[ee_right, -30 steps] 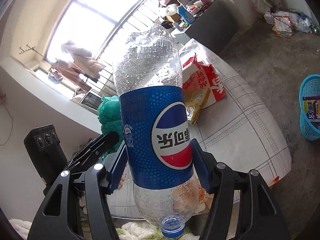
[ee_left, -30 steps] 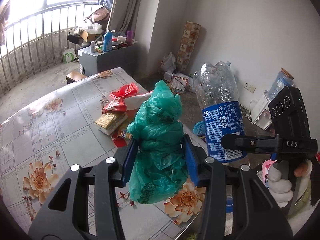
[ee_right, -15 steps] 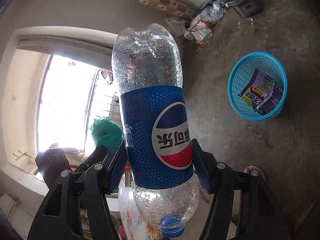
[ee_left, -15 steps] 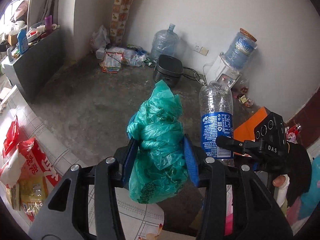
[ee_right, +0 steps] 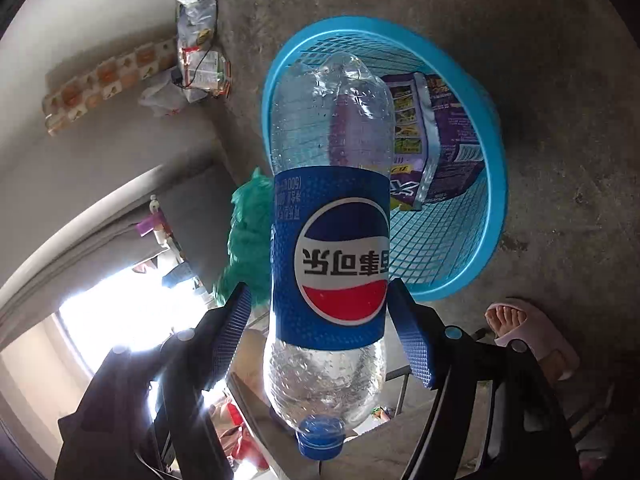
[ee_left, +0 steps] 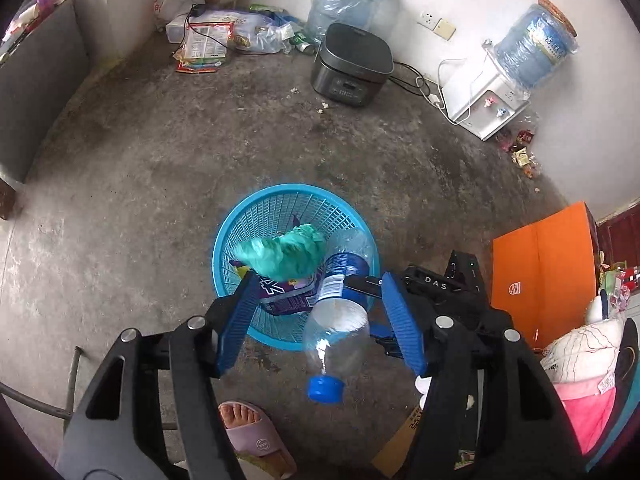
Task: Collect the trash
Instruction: 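Open both grippers to drop the bag and bottle into the basket, then move both grippers back over the red wrappers and snack bags on the table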
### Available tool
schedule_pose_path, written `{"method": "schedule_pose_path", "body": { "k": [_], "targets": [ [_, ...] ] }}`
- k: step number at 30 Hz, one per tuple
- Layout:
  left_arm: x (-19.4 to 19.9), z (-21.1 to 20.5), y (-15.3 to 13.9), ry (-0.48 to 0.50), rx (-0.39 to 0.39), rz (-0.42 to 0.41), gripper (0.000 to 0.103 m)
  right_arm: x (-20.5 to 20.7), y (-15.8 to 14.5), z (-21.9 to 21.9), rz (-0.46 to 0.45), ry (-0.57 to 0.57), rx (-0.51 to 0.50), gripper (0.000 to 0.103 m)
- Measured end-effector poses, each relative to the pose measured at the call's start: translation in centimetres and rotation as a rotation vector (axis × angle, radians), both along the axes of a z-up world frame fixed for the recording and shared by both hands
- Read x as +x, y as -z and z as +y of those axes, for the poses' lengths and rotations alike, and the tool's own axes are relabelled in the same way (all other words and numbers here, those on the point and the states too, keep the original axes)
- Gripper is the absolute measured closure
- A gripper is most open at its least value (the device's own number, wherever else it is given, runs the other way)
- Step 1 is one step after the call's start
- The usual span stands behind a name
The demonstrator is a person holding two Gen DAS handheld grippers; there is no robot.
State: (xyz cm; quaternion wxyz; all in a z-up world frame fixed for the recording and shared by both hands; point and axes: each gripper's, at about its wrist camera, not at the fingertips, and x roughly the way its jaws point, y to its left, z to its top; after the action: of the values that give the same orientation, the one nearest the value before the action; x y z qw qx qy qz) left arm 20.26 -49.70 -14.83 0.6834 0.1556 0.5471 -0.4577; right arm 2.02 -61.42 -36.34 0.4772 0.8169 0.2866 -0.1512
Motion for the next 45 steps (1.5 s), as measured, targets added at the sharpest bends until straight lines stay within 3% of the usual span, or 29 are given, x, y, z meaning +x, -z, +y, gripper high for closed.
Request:
{"method": "schedule_pose_path", "body": {
  "k": [4,10,15,22,25,29,36,42,45],
  "targets": [
    [0.0,1.3,-1.1,0.008,-0.027,-0.036,0.043,0.3,1.3,-0.3,0.071,0.005,-0.046,0.035],
    [-1.1,4.8,-5.0,0.003,-0.084,-0.098,0.043,-0.3,-1.2,1.1,0.099,-0.001,-0.163,0.035],
    [-2.6,8.7,-9.5,-0.01,-0.178,-0.154,0.042,-1.3,-7.1,2.9,0.086,-0.017,-0.335,0.035],
    [-5.3,17.2,-16.5,-0.065,-0.309,-0.318,0.024,-0.7,-19.4,7.3,0.046,-0.107,-0.708,0.035],
    [-5.8,22.0,-18.9,-0.113,-0.344,-0.379,0.02,-0.2,-23.9,9.4,0.046,-0.165,-0.858,0.032],
    [-6.1,28.8,-20.5,-0.212,-0.36,-0.435,0.019,0.7,-28.8,12.4,0.05,-0.234,-1.039,0.021],
    [-5.7,40.0,-21.5,-0.443,-0.318,-0.531,0.018,3.2,-34.3,18.6,0.034,-0.38,-1.294,0.008],
    [-5.3,46.9,-21.7,-0.598,-0.315,-0.56,0.018,5.1,-36.8,23.7,-0.017,-0.475,-1.402,0.007],
    [-4.9,49.8,-21.2,-0.672,-0.311,-0.557,0.018,5.2,-37.3,25.0,-0.1,-0.503,-1.372,0.007]
  ]
}}
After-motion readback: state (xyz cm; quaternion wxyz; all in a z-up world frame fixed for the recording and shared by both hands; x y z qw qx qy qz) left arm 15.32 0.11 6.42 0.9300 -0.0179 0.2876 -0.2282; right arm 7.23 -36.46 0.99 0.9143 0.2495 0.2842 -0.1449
